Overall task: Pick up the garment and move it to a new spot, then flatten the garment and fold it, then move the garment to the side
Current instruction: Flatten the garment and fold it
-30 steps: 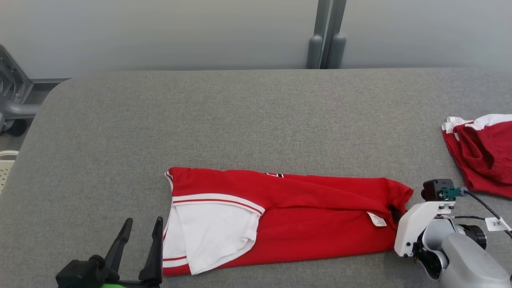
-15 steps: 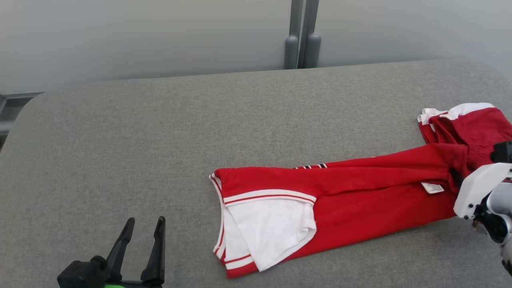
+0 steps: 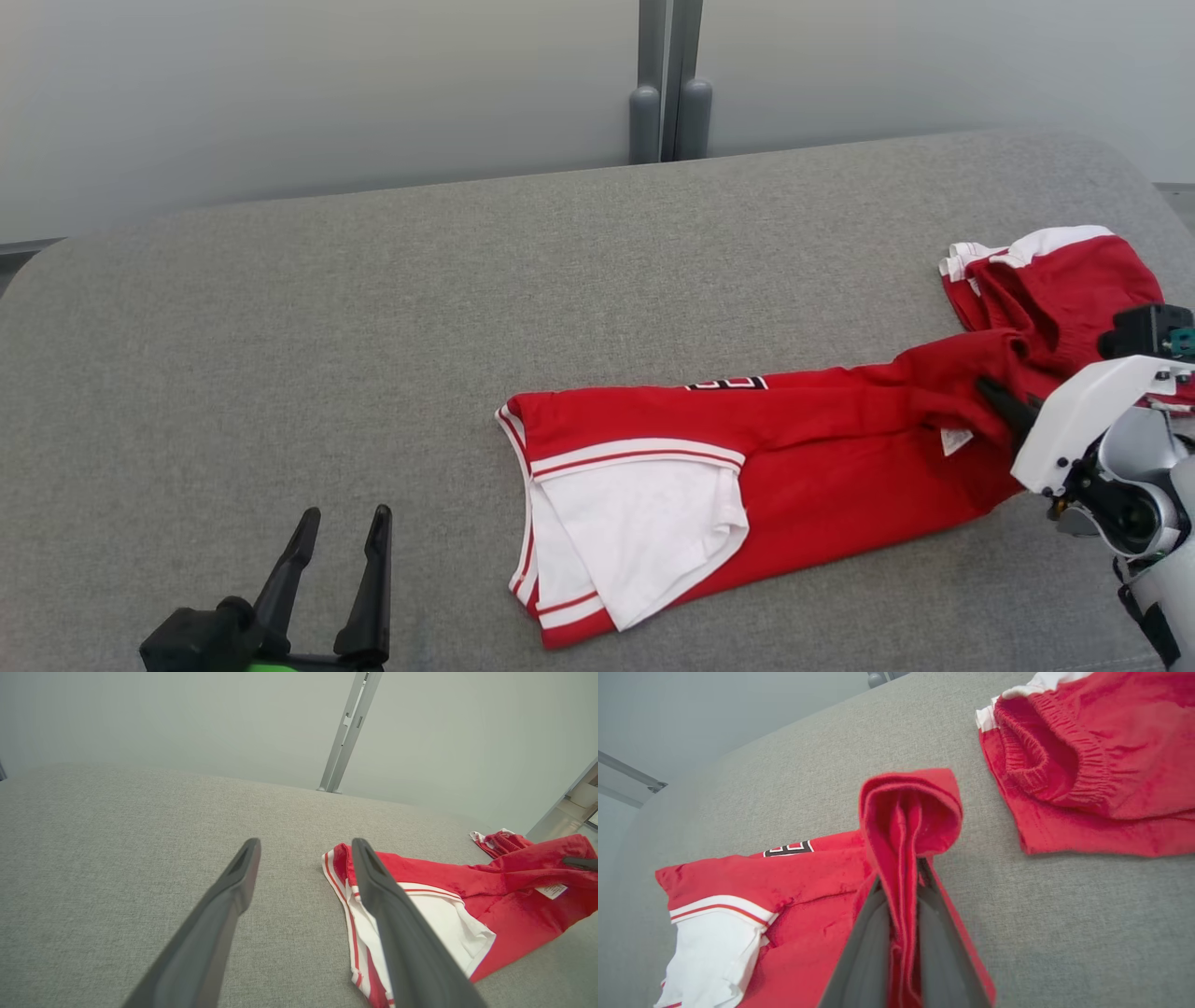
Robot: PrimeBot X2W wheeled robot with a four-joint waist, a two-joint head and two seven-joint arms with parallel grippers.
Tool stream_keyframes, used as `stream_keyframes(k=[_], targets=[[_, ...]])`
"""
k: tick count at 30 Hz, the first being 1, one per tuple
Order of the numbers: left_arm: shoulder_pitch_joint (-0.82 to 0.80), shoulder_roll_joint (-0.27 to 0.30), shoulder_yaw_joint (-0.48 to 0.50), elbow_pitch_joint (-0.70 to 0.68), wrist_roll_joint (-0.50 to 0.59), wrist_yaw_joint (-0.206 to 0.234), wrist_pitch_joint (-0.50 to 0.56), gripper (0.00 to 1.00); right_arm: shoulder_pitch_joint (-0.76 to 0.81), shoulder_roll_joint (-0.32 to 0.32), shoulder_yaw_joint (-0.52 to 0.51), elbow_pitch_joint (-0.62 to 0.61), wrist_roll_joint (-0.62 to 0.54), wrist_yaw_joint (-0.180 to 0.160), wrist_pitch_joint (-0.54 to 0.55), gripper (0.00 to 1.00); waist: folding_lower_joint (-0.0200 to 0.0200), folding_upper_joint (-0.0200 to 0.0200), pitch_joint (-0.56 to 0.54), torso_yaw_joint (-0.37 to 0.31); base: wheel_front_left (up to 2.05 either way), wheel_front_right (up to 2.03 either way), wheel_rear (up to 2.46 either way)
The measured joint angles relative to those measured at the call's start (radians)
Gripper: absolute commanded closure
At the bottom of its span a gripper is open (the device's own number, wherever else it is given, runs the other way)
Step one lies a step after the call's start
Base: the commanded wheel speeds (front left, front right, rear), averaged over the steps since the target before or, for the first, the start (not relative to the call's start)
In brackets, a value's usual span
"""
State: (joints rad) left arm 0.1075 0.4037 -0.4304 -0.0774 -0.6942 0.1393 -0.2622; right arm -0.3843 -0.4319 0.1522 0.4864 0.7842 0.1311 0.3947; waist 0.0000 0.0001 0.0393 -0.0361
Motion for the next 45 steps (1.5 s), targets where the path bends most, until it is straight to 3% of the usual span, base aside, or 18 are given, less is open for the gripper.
stream_keyframes(k=[9, 17, 26, 33, 40, 41, 42, 43, 44, 45], targets=[[-0.001, -0.001, -0.002, 0.004, 0.003, -0.008, 0.000, 0.00, 0.086, 0.123, 0.044, -0.299, 0.099, 0.000, 0.140, 1.00, 0.0000, 0.0000, -0.011, 0.017, 0.00, 0.00, 0.00], [-0.004, -0.001, -0.010, -0.011, 0.006, -0.009, 0.003, 0.00, 0.116, 0.232, 0.150, -0.393, 0.053, 0.000, 0.194, 1.00, 0.0000, 0.0000, -0.025, 0.058, 0.00, 0.00, 0.00], [-0.009, -0.002, -0.027, -0.012, 0.006, -0.017, 0.007, 0.00, 0.074, 0.356, 0.234, -0.237, -0.015, 0.000, 0.133, 1.00, 0.0000, 0.0000, -0.041, 0.120, 0.00, 0.00, 0.00], [-0.012, -0.011, -0.038, -0.002, 0.006, -0.022, 0.009, 0.00, -0.002, 0.381, 0.265, -0.032, -0.040, -0.001, 0.016, 1.00, 0.0000, -0.0001, -0.044, 0.170, 0.00, 0.00, 0.00], [-0.019, -0.017, -0.051, 0.014, 0.006, -0.029, 0.010, 0.00, -0.082, 0.381, 0.388, 0.154, 0.061, -0.001, -0.097, 1.00, 0.0000, 0.0000, -0.050, 0.207, 0.00, 0.00, 0.00], [-0.019, -0.018, -0.052, 0.015, 0.006, -0.029, 0.010, 0.00, -0.093, 0.382, 0.404, 0.176, 0.075, 0.000, -0.112, 0.94, 0.0000, 0.0000, -0.052, 0.211, 0.00, 0.00, 0.00], [-0.020, -0.018, -0.054, 0.016, 0.006, -0.029, 0.010, 0.00, -0.104, 0.382, 0.419, 0.204, 0.081, -0.001, -0.130, 0.68, 0.0000, 0.0000, -0.054, 0.215, 0.00, 0.00, 0.00], [-0.020, -0.019, -0.054, 0.017, 0.006, -0.029, 0.010, 0.00, -0.116, 0.382, 0.437, 0.223, 0.092, -0.001, -0.146, 0.53, 0.0000, 0.0000, -0.056, 0.218, 0.00, 0.00, 0.00], [-0.020, -0.019, -0.055, 0.018, 0.006, -0.030, 0.010, 0.00, -0.126, 0.381, 0.453, 0.239, 0.109, -0.001, -0.159, 0.09, 0.0000, 0.0000, -0.058, 0.220, 0.00, 0.00, 0.00], [-0.020, -0.019, -0.055, 0.019, 0.006, -0.030, 0.010, 0.00, -0.137, 0.381, 0.471, 0.255, 0.126, -0.001, -0.170, 0.00, 0.0000, -0.0001, -0.060, 0.222, 0.00, 0.00, 0.00]])
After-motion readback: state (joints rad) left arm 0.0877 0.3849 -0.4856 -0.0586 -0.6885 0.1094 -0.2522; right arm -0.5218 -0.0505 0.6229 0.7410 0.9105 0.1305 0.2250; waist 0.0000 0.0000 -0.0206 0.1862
